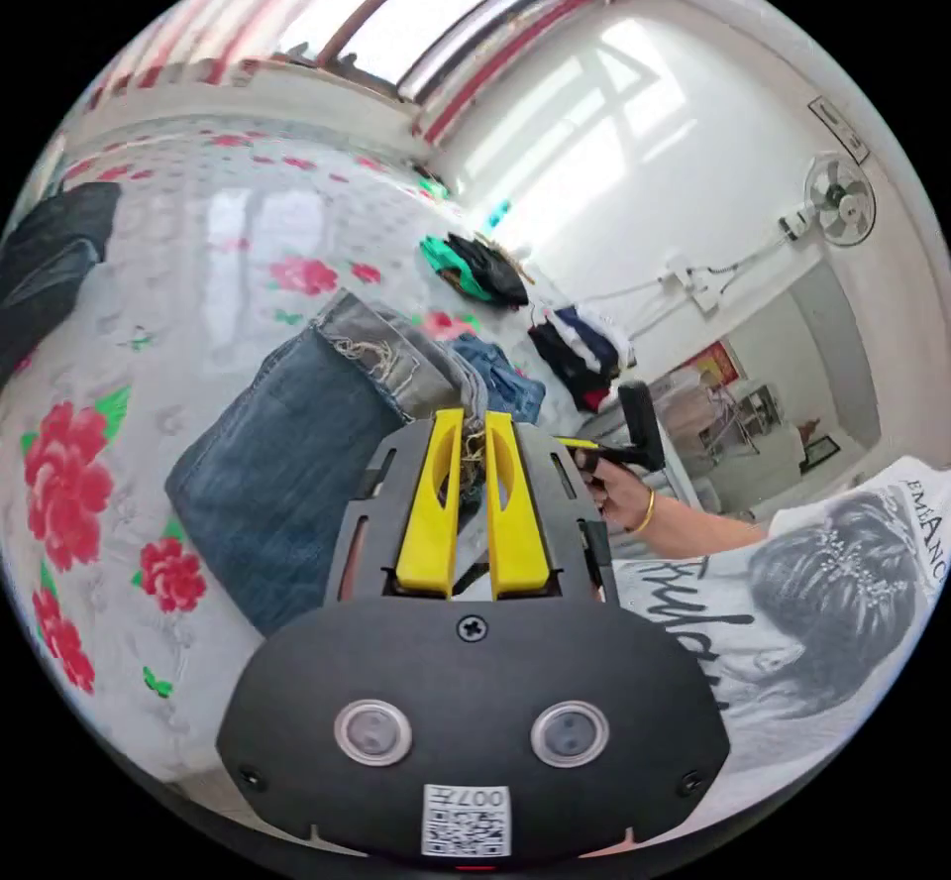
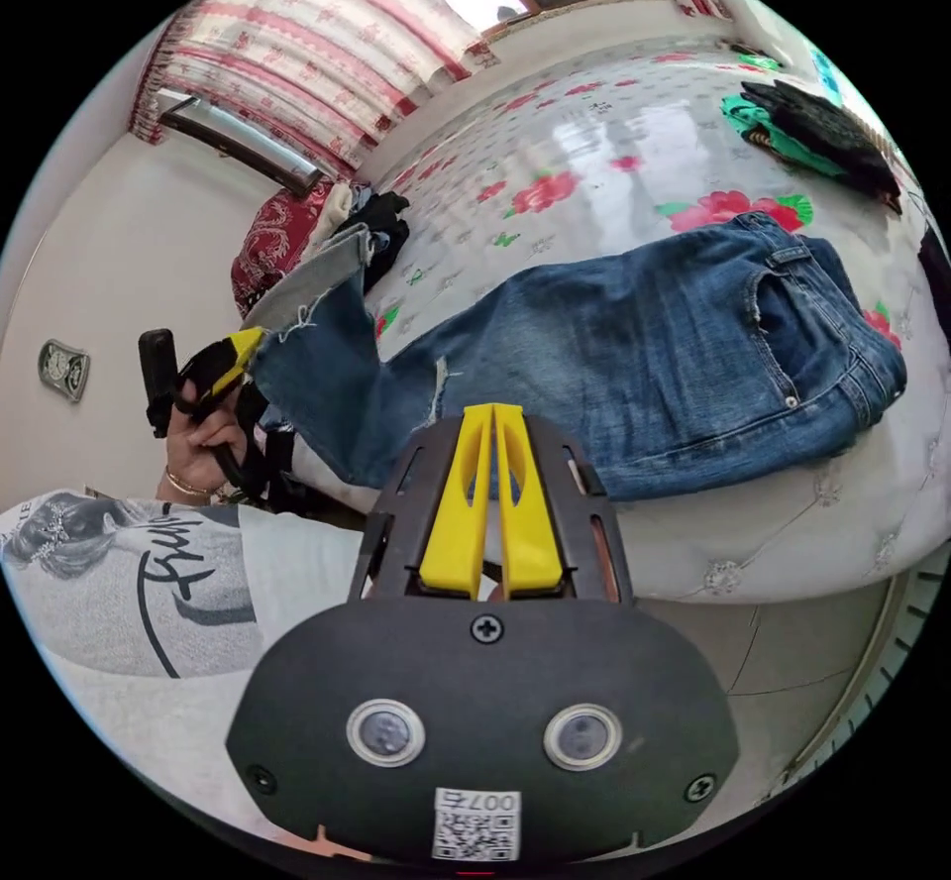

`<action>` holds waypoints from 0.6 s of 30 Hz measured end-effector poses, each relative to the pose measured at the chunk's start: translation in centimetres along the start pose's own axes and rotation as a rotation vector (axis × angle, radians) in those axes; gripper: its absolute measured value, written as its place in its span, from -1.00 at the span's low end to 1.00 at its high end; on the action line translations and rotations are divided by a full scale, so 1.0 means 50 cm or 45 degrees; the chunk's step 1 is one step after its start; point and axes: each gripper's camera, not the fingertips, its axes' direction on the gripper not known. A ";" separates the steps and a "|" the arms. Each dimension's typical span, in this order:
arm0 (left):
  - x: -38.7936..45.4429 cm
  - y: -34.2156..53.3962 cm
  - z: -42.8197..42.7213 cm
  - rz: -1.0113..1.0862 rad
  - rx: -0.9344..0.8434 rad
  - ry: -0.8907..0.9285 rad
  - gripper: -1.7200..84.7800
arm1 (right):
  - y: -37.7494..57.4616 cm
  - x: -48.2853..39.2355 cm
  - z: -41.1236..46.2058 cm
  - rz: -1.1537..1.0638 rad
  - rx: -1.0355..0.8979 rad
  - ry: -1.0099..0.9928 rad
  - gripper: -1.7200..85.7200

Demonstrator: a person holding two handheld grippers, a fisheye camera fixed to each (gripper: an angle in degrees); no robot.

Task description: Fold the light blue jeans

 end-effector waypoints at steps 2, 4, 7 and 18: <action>-0.034 -0.002 0.130 -0.091 -0.265 -0.042 -0.86 | 0.009 0.035 -0.026 0.059 -0.001 -0.009 -0.97; -0.053 0.008 0.194 -0.162 -0.373 -0.086 -0.87 | 0.026 0.069 -0.067 0.122 0.018 -0.025 -0.97; -0.031 0.000 0.170 -0.195 -0.240 -0.030 -0.87 | 0.050 0.100 -0.132 0.151 0.098 -0.015 -0.97; 0.106 -0.068 0.306 0.081 -0.391 -0.171 -0.79 | 0.052 0.273 -0.314 0.467 0.334 0.109 -0.90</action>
